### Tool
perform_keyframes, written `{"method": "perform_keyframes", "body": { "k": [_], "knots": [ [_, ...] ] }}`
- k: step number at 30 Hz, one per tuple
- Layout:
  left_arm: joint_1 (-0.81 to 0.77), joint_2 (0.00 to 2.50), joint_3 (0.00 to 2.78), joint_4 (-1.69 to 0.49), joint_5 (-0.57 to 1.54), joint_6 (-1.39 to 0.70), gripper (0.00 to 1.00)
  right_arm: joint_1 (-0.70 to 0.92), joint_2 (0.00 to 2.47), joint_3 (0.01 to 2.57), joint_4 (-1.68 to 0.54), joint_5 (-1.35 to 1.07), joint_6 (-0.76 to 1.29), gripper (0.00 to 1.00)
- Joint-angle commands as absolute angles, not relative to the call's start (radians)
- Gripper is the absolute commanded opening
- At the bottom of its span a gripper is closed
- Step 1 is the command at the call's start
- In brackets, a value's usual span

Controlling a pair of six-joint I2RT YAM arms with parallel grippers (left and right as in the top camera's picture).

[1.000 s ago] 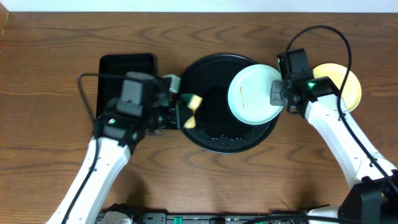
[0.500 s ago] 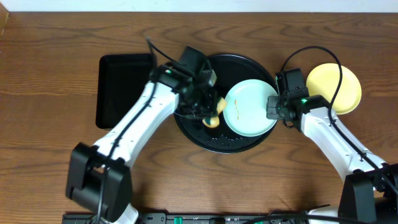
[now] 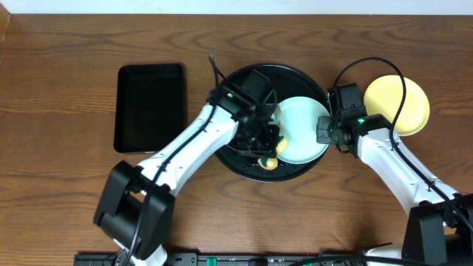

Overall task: Clean dirty plates on tray and stack at the side
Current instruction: 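Scrub the pale blue plate with the sponge while the right gripper holds it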

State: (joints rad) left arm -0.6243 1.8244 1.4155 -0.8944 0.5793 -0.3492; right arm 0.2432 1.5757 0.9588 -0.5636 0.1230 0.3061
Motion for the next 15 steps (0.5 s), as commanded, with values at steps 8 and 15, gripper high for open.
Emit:
{"method": "perform_keyframes", "body": {
  "k": [8, 15],
  "knots": [
    [-0.646, 1.93, 1.436, -0.86, 0.595, -0.372, 0.08, 0.233, 1.565, 0.95, -0.567, 0.115, 0.299, 0.01],
    [-0.647, 1.982, 1.436, -0.793, 0.657, -0.373, 0.08, 0.233, 1.565, 0.95, -0.568, 0.115, 0.299, 0.01]
  ]
}}
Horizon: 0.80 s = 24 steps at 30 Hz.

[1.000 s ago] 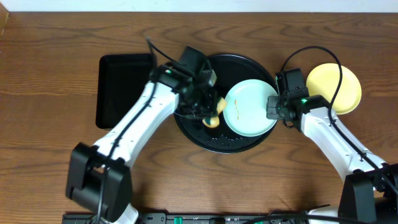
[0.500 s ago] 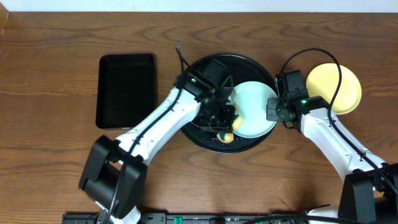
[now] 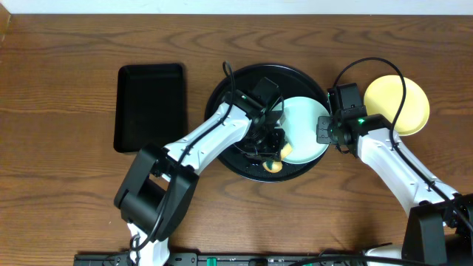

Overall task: Clean dirty plates on tray and stack at the side
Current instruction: 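Scrub the pale blue plate with the sponge while the right gripper holds it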

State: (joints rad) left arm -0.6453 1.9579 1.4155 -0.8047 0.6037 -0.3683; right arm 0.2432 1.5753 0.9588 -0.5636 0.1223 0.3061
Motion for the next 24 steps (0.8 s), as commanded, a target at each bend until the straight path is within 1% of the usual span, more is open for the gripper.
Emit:
{"method": "perform_keyframes", "body": {
  "k": [1, 8, 17, 24],
  "knots": [
    [-0.647, 1.987, 1.436, -0.785, 0.665, -0.373, 0.08, 0.233, 1.565, 0.95, -0.567, 0.115, 0.299, 0.01],
    [-0.647, 2.02, 1.436, -0.769, 0.671, -0.373, 0.08, 0.233, 1.565, 0.95, -0.568, 0.115, 0.299, 0.01],
    [-0.647, 2.02, 1.436, -0.697, 0.67, -0.373, 0.08, 0.233, 1.565, 0.95, -0.568, 0.115, 0.299, 0.01],
    [-0.624, 2.02, 1.436, -0.536, 0.665, -0.369, 0.08, 0.233, 1.565, 0.95, -0.568, 0.115, 0.299, 0.01]
  ]
}}
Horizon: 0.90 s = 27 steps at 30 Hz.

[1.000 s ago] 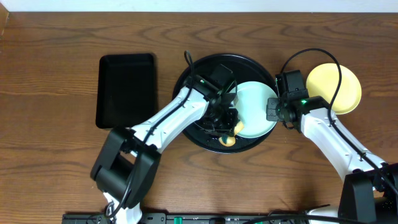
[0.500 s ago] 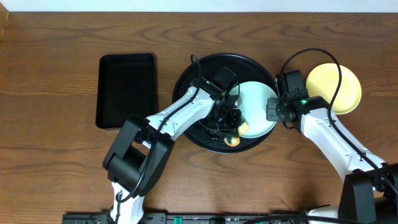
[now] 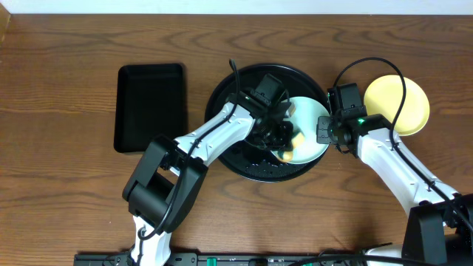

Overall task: Clean dirty plates on tray and stack at the side
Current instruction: 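Scrub the pale blue plate with the sponge while the right gripper holds it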

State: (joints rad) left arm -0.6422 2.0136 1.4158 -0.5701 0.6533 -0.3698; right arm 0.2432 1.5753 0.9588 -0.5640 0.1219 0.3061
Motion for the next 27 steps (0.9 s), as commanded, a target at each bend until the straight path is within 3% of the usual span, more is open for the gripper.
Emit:
{"method": "perform_keyframes", "body": {
  "k": [1, 16, 27],
  "knots": [
    [-0.617, 2.02, 1.436, -0.519, 0.655, -0.369, 0.08, 0.233, 1.565, 0.95, -0.569, 0.115, 0.299, 0.01],
    [-0.759, 2.02, 1.428, -0.425, 0.155, -0.145, 0.07, 0.233, 1.565, 0.95, -0.568, 0.115, 0.299, 0.01],
    [-0.722, 1.978, 1.429, -0.577, 0.373, -0.292, 0.07, 0.234, 1.565, 0.95, -0.568, 0.115, 0.299, 0.01]
  ]
}}
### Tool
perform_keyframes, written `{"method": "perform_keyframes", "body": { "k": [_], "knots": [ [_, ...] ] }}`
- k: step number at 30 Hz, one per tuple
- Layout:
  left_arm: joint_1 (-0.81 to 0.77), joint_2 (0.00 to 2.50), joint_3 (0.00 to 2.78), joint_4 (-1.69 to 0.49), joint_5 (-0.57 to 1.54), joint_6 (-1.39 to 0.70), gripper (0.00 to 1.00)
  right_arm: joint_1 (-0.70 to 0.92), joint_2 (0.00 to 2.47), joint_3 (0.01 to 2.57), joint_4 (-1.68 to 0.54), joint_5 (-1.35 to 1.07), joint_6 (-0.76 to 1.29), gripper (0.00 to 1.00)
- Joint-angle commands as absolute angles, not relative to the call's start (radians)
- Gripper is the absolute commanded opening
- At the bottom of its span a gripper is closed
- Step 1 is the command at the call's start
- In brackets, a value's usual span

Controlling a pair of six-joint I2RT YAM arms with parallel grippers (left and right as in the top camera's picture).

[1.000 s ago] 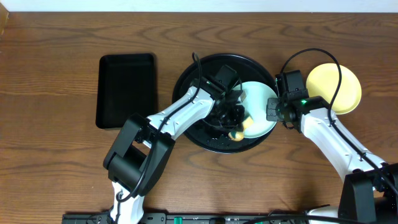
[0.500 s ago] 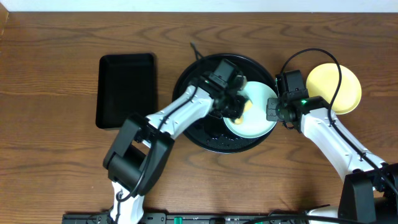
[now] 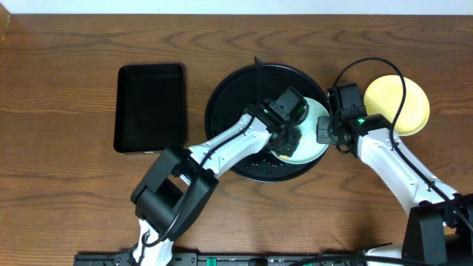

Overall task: Clean dirty plates on tray and stack at the side
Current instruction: 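Scrub the pale blue plate with the sponge while the right gripper holds it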

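A mint-green plate (image 3: 310,148) lies in the right half of the round black tray (image 3: 229,111). My left gripper (image 3: 290,142) is down on the plate's middle, shut on a yellow sponge (image 3: 284,156) that only peeks out below the fingers. At the plate's right rim my right gripper (image 3: 323,130) is shut on the edge. A yellow plate (image 3: 403,103) sits on the table to the right, partly behind the right arm's cable.
A rectangular black tray (image 3: 150,107) lies to the left of the round one. The left arm reaches across the round tray's lower half. Bare wooden table (image 3: 74,192) surrounds everything.
My left gripper with the sponge has moved right and slightly down, further onto the green plate. The right gripper and both plates are where they were.
At first the left gripper held the sponge at the tray's lower middle, by the green plate's left edge. Then it was at the plate's lower left, then on the plate's middle, and now further right. The right gripper held the rim throughout.
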State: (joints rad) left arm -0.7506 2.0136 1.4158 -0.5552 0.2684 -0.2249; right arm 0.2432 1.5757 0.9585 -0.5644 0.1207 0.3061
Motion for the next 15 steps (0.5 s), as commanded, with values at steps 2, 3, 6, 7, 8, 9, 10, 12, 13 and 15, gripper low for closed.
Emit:
{"method": "perform_keyframes", "body": {
  "k": [2, 3, 6, 7, 8, 9, 10, 12, 13, 15],
  "knots": [
    [-0.697, 1.97, 1.429, -0.607, 0.487, -0.318, 0.07, 0.234, 1.565, 0.95, -0.568, 0.115, 0.299, 0.01],
    [-0.686, 1.968, 1.429, -0.621, 0.535, -0.33, 0.07, 0.235, 1.565, 0.95, -0.568, 0.115, 0.299, 0.01],
    [-0.648, 1.967, 1.429, -0.655, 0.676, -0.34, 0.07, 0.235, 1.565, 0.95, -0.567, 0.114, 0.299, 0.01],
    [-0.636, 1.967, 1.429, -0.662, 0.7, -0.347, 0.07, 0.237, 1.565, 0.95, -0.568, 0.115, 0.299, 0.01],
    [-0.624, 1.967, 1.429, -0.672, 0.713, -0.36, 0.08, 0.237, 1.565, 0.95, -0.567, 0.114, 0.299, 0.01],
    [-0.614, 1.967, 1.429, -0.679, 0.718, -0.373, 0.08, 0.237, 1.565, 0.95, -0.567, 0.114, 0.299, 0.01],
    [-0.602, 1.967, 1.429, -0.688, 0.718, -0.391, 0.07, 0.237, 1.565, 0.95, -0.567, 0.114, 0.299, 0.01],
    [-0.588, 1.967, 1.429, -0.707, 0.718, -0.417, 0.07, 0.237, 1.565, 0.95, -0.567, 0.114, 0.299, 0.01],
    [-0.583, 1.967, 1.429, -0.724, 0.718, -0.425, 0.08, 0.237, 1.565, 0.95, -0.567, 0.114, 0.299, 0.01],
    [-0.583, 1.967, 1.429, -0.758, 0.719, -0.425, 0.07, 0.237, 1.565, 0.95, -0.567, 0.114, 0.299, 0.01]
  ]
}}
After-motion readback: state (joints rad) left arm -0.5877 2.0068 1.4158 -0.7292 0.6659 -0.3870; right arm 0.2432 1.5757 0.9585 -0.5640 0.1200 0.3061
